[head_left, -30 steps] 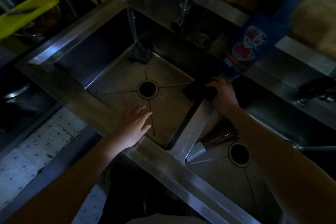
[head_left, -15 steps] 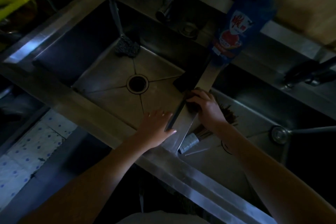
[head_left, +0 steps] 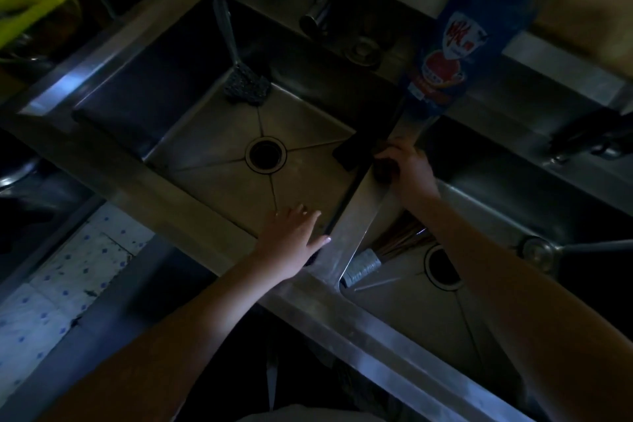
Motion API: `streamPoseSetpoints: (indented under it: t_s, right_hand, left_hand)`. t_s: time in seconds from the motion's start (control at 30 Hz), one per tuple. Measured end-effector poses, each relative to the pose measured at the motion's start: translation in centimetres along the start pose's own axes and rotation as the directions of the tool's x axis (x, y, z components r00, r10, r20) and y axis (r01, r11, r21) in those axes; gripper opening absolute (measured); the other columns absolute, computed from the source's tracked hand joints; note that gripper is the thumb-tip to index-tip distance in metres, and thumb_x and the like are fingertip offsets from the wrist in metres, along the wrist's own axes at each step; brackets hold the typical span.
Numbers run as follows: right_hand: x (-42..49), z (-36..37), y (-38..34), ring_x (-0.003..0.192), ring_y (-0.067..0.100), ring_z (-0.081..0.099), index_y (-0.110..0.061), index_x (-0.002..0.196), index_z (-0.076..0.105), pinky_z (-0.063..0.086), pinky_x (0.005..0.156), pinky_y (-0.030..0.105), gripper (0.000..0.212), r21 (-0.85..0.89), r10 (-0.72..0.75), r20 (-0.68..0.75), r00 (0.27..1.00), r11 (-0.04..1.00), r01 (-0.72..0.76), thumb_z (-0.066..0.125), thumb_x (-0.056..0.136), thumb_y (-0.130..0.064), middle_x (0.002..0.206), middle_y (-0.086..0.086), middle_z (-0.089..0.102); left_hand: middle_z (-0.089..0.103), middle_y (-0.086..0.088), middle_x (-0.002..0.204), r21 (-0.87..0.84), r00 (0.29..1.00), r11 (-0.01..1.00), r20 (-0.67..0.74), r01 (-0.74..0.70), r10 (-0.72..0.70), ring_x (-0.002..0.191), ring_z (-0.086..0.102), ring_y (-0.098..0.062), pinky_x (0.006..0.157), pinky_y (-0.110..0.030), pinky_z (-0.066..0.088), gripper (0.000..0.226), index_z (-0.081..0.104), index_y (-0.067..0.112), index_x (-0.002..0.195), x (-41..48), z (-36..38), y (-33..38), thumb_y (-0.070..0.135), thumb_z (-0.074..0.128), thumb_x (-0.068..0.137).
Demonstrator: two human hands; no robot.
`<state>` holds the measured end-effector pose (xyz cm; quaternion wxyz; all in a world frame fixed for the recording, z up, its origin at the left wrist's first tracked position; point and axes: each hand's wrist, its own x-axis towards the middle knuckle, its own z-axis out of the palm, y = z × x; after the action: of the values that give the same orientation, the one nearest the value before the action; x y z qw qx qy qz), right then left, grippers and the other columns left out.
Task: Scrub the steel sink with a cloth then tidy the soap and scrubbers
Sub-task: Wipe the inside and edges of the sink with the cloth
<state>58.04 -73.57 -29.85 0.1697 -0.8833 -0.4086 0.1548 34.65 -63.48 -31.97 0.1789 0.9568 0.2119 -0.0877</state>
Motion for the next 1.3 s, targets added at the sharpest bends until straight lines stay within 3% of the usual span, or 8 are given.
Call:
streamPoseSetpoints:
  t_s: [0.27,0.47,0.6,0.73,0.87,1.03,1.2,1.3]
  right_hand:
    - [-10.6,3.4,-5.8,0.124,0.034,0.045,-0.019,0.111,0.066,0.043,0.103,0.044,0.045,0.002,-0.196,0.057,0.979,0.981,0.196,0.052,0.076,0.005,0.129,0.004,0.056]
    - [-14.3,5.5,-9.7,0.119,0.035,0.052,-0.021,0.107,0.068,0.049,0.097,0.043,0.043,-0.033,-0.303,0.124,0.945,0.950,0.309,0.061,0.075,0.006,0.126,0.002,0.060]
    - [-14.3,6.2,-11.9,0.122,0.033,0.048,-0.024,0.115,0.064,0.042,0.104,0.043,0.040,-0.064,-0.265,0.278,0.923,0.954,0.293,0.061,0.077,-0.009,0.133,0.001,0.054]
    - [-11.3,6.7,-14.1,0.113,0.025,0.055,-0.028,0.120,0.058,0.043,0.098,0.033,0.041,-0.036,-0.116,0.383,0.917,0.989,0.141,0.062,0.081,-0.018,0.130,-0.002,0.054]
    - [-6.9,6.6,-14.5,0.111,0.023,0.057,-0.022,0.121,0.058,0.046,0.095,0.031,0.035,-0.059,0.050,0.615,0.787,0.998,-0.017,0.055,0.087,-0.015,0.122,0.004,0.059]
    - [-4.1,9.6,-14.9,0.098,0.028,0.061,-0.009,0.115,0.058,0.046,0.072,0.031,0.024,-0.349,0.231,0.770,0.594,0.933,0.090,0.051,0.093,-0.013,0.112,0.013,0.061]
    - [-1.4,11.9,-14.2,0.112,0.030,0.055,-0.012,0.143,0.034,0.043,0.078,0.030,0.052,-0.393,0.305,0.834,0.459,0.913,0.108,0.043,0.093,0.001,0.136,0.015,0.048]
    - [0.7,12.3,-12.8,0.102,0.026,0.056,-0.011,0.145,0.031,0.046,0.082,0.032,0.052,-0.433,0.334,0.826,0.454,0.892,0.131,0.043,0.094,-0.002,0.134,0.015,0.050]
  left_hand:
    - [0.053,-0.004,0.113,-0.030,0.993,0.996,-0.083,0.082,-0.084,0.101,0.053,-0.024,0.085,-0.038,0.041,0.038,0.049,0.019,0.122,-3.9,-1.5,-5.1,0.041,0.050,0.090]
    - [0.050,-0.004,0.120,-0.004,1.000,1.000,-0.007,0.026,-0.026,0.106,0.050,-0.030,0.096,-0.044,0.032,0.038,0.052,0.018,0.123,-4.5,-2.6,-8.0,0.037,0.053,0.090]
    - [0.047,0.000,0.126,-0.082,1.000,0.997,-0.001,0.002,-0.002,0.112,0.047,-0.030,0.103,-0.047,0.024,0.033,0.052,0.022,0.122,-4.1,-3.8,-10.4,0.033,0.052,0.091]
    - [0.045,0.002,0.127,-0.081,1.000,0.997,-0.005,-0.004,0.004,0.112,0.045,-0.030,0.102,-0.044,0.024,0.033,0.051,0.025,0.124,-3.5,-5.3,-12.9,0.034,0.050,0.092]
    - [0.046,0.004,0.125,-0.044,0.997,0.997,0.030,-0.066,0.068,0.114,0.047,-0.022,0.104,-0.045,0.023,0.036,0.050,0.023,0.124,-2.8,-6.2,-15.2,0.039,0.047,0.093]
    - [0.046,0.005,0.128,-0.019,0.993,0.997,0.090,-0.075,0.076,0.117,0.046,-0.018,0.103,-0.043,0.022,0.037,0.049,0.025,0.124,-2.1,-6.2,-18.1,0.043,0.045,0.092]
    - [0.051,0.005,0.120,-0.074,0.986,0.995,0.146,-0.073,0.083,0.113,0.049,-0.018,0.103,-0.045,0.023,0.039,0.058,0.026,0.114,-1.1,-6.2,-19.7,0.053,0.045,0.088]
    - [0.054,0.004,0.118,-0.107,0.981,0.990,0.163,-0.087,0.104,0.107,0.053,-0.020,0.097,-0.040,0.031,0.044,0.057,0.026,0.114,-0.3,-6.6,-20.4,0.056,0.047,0.085]
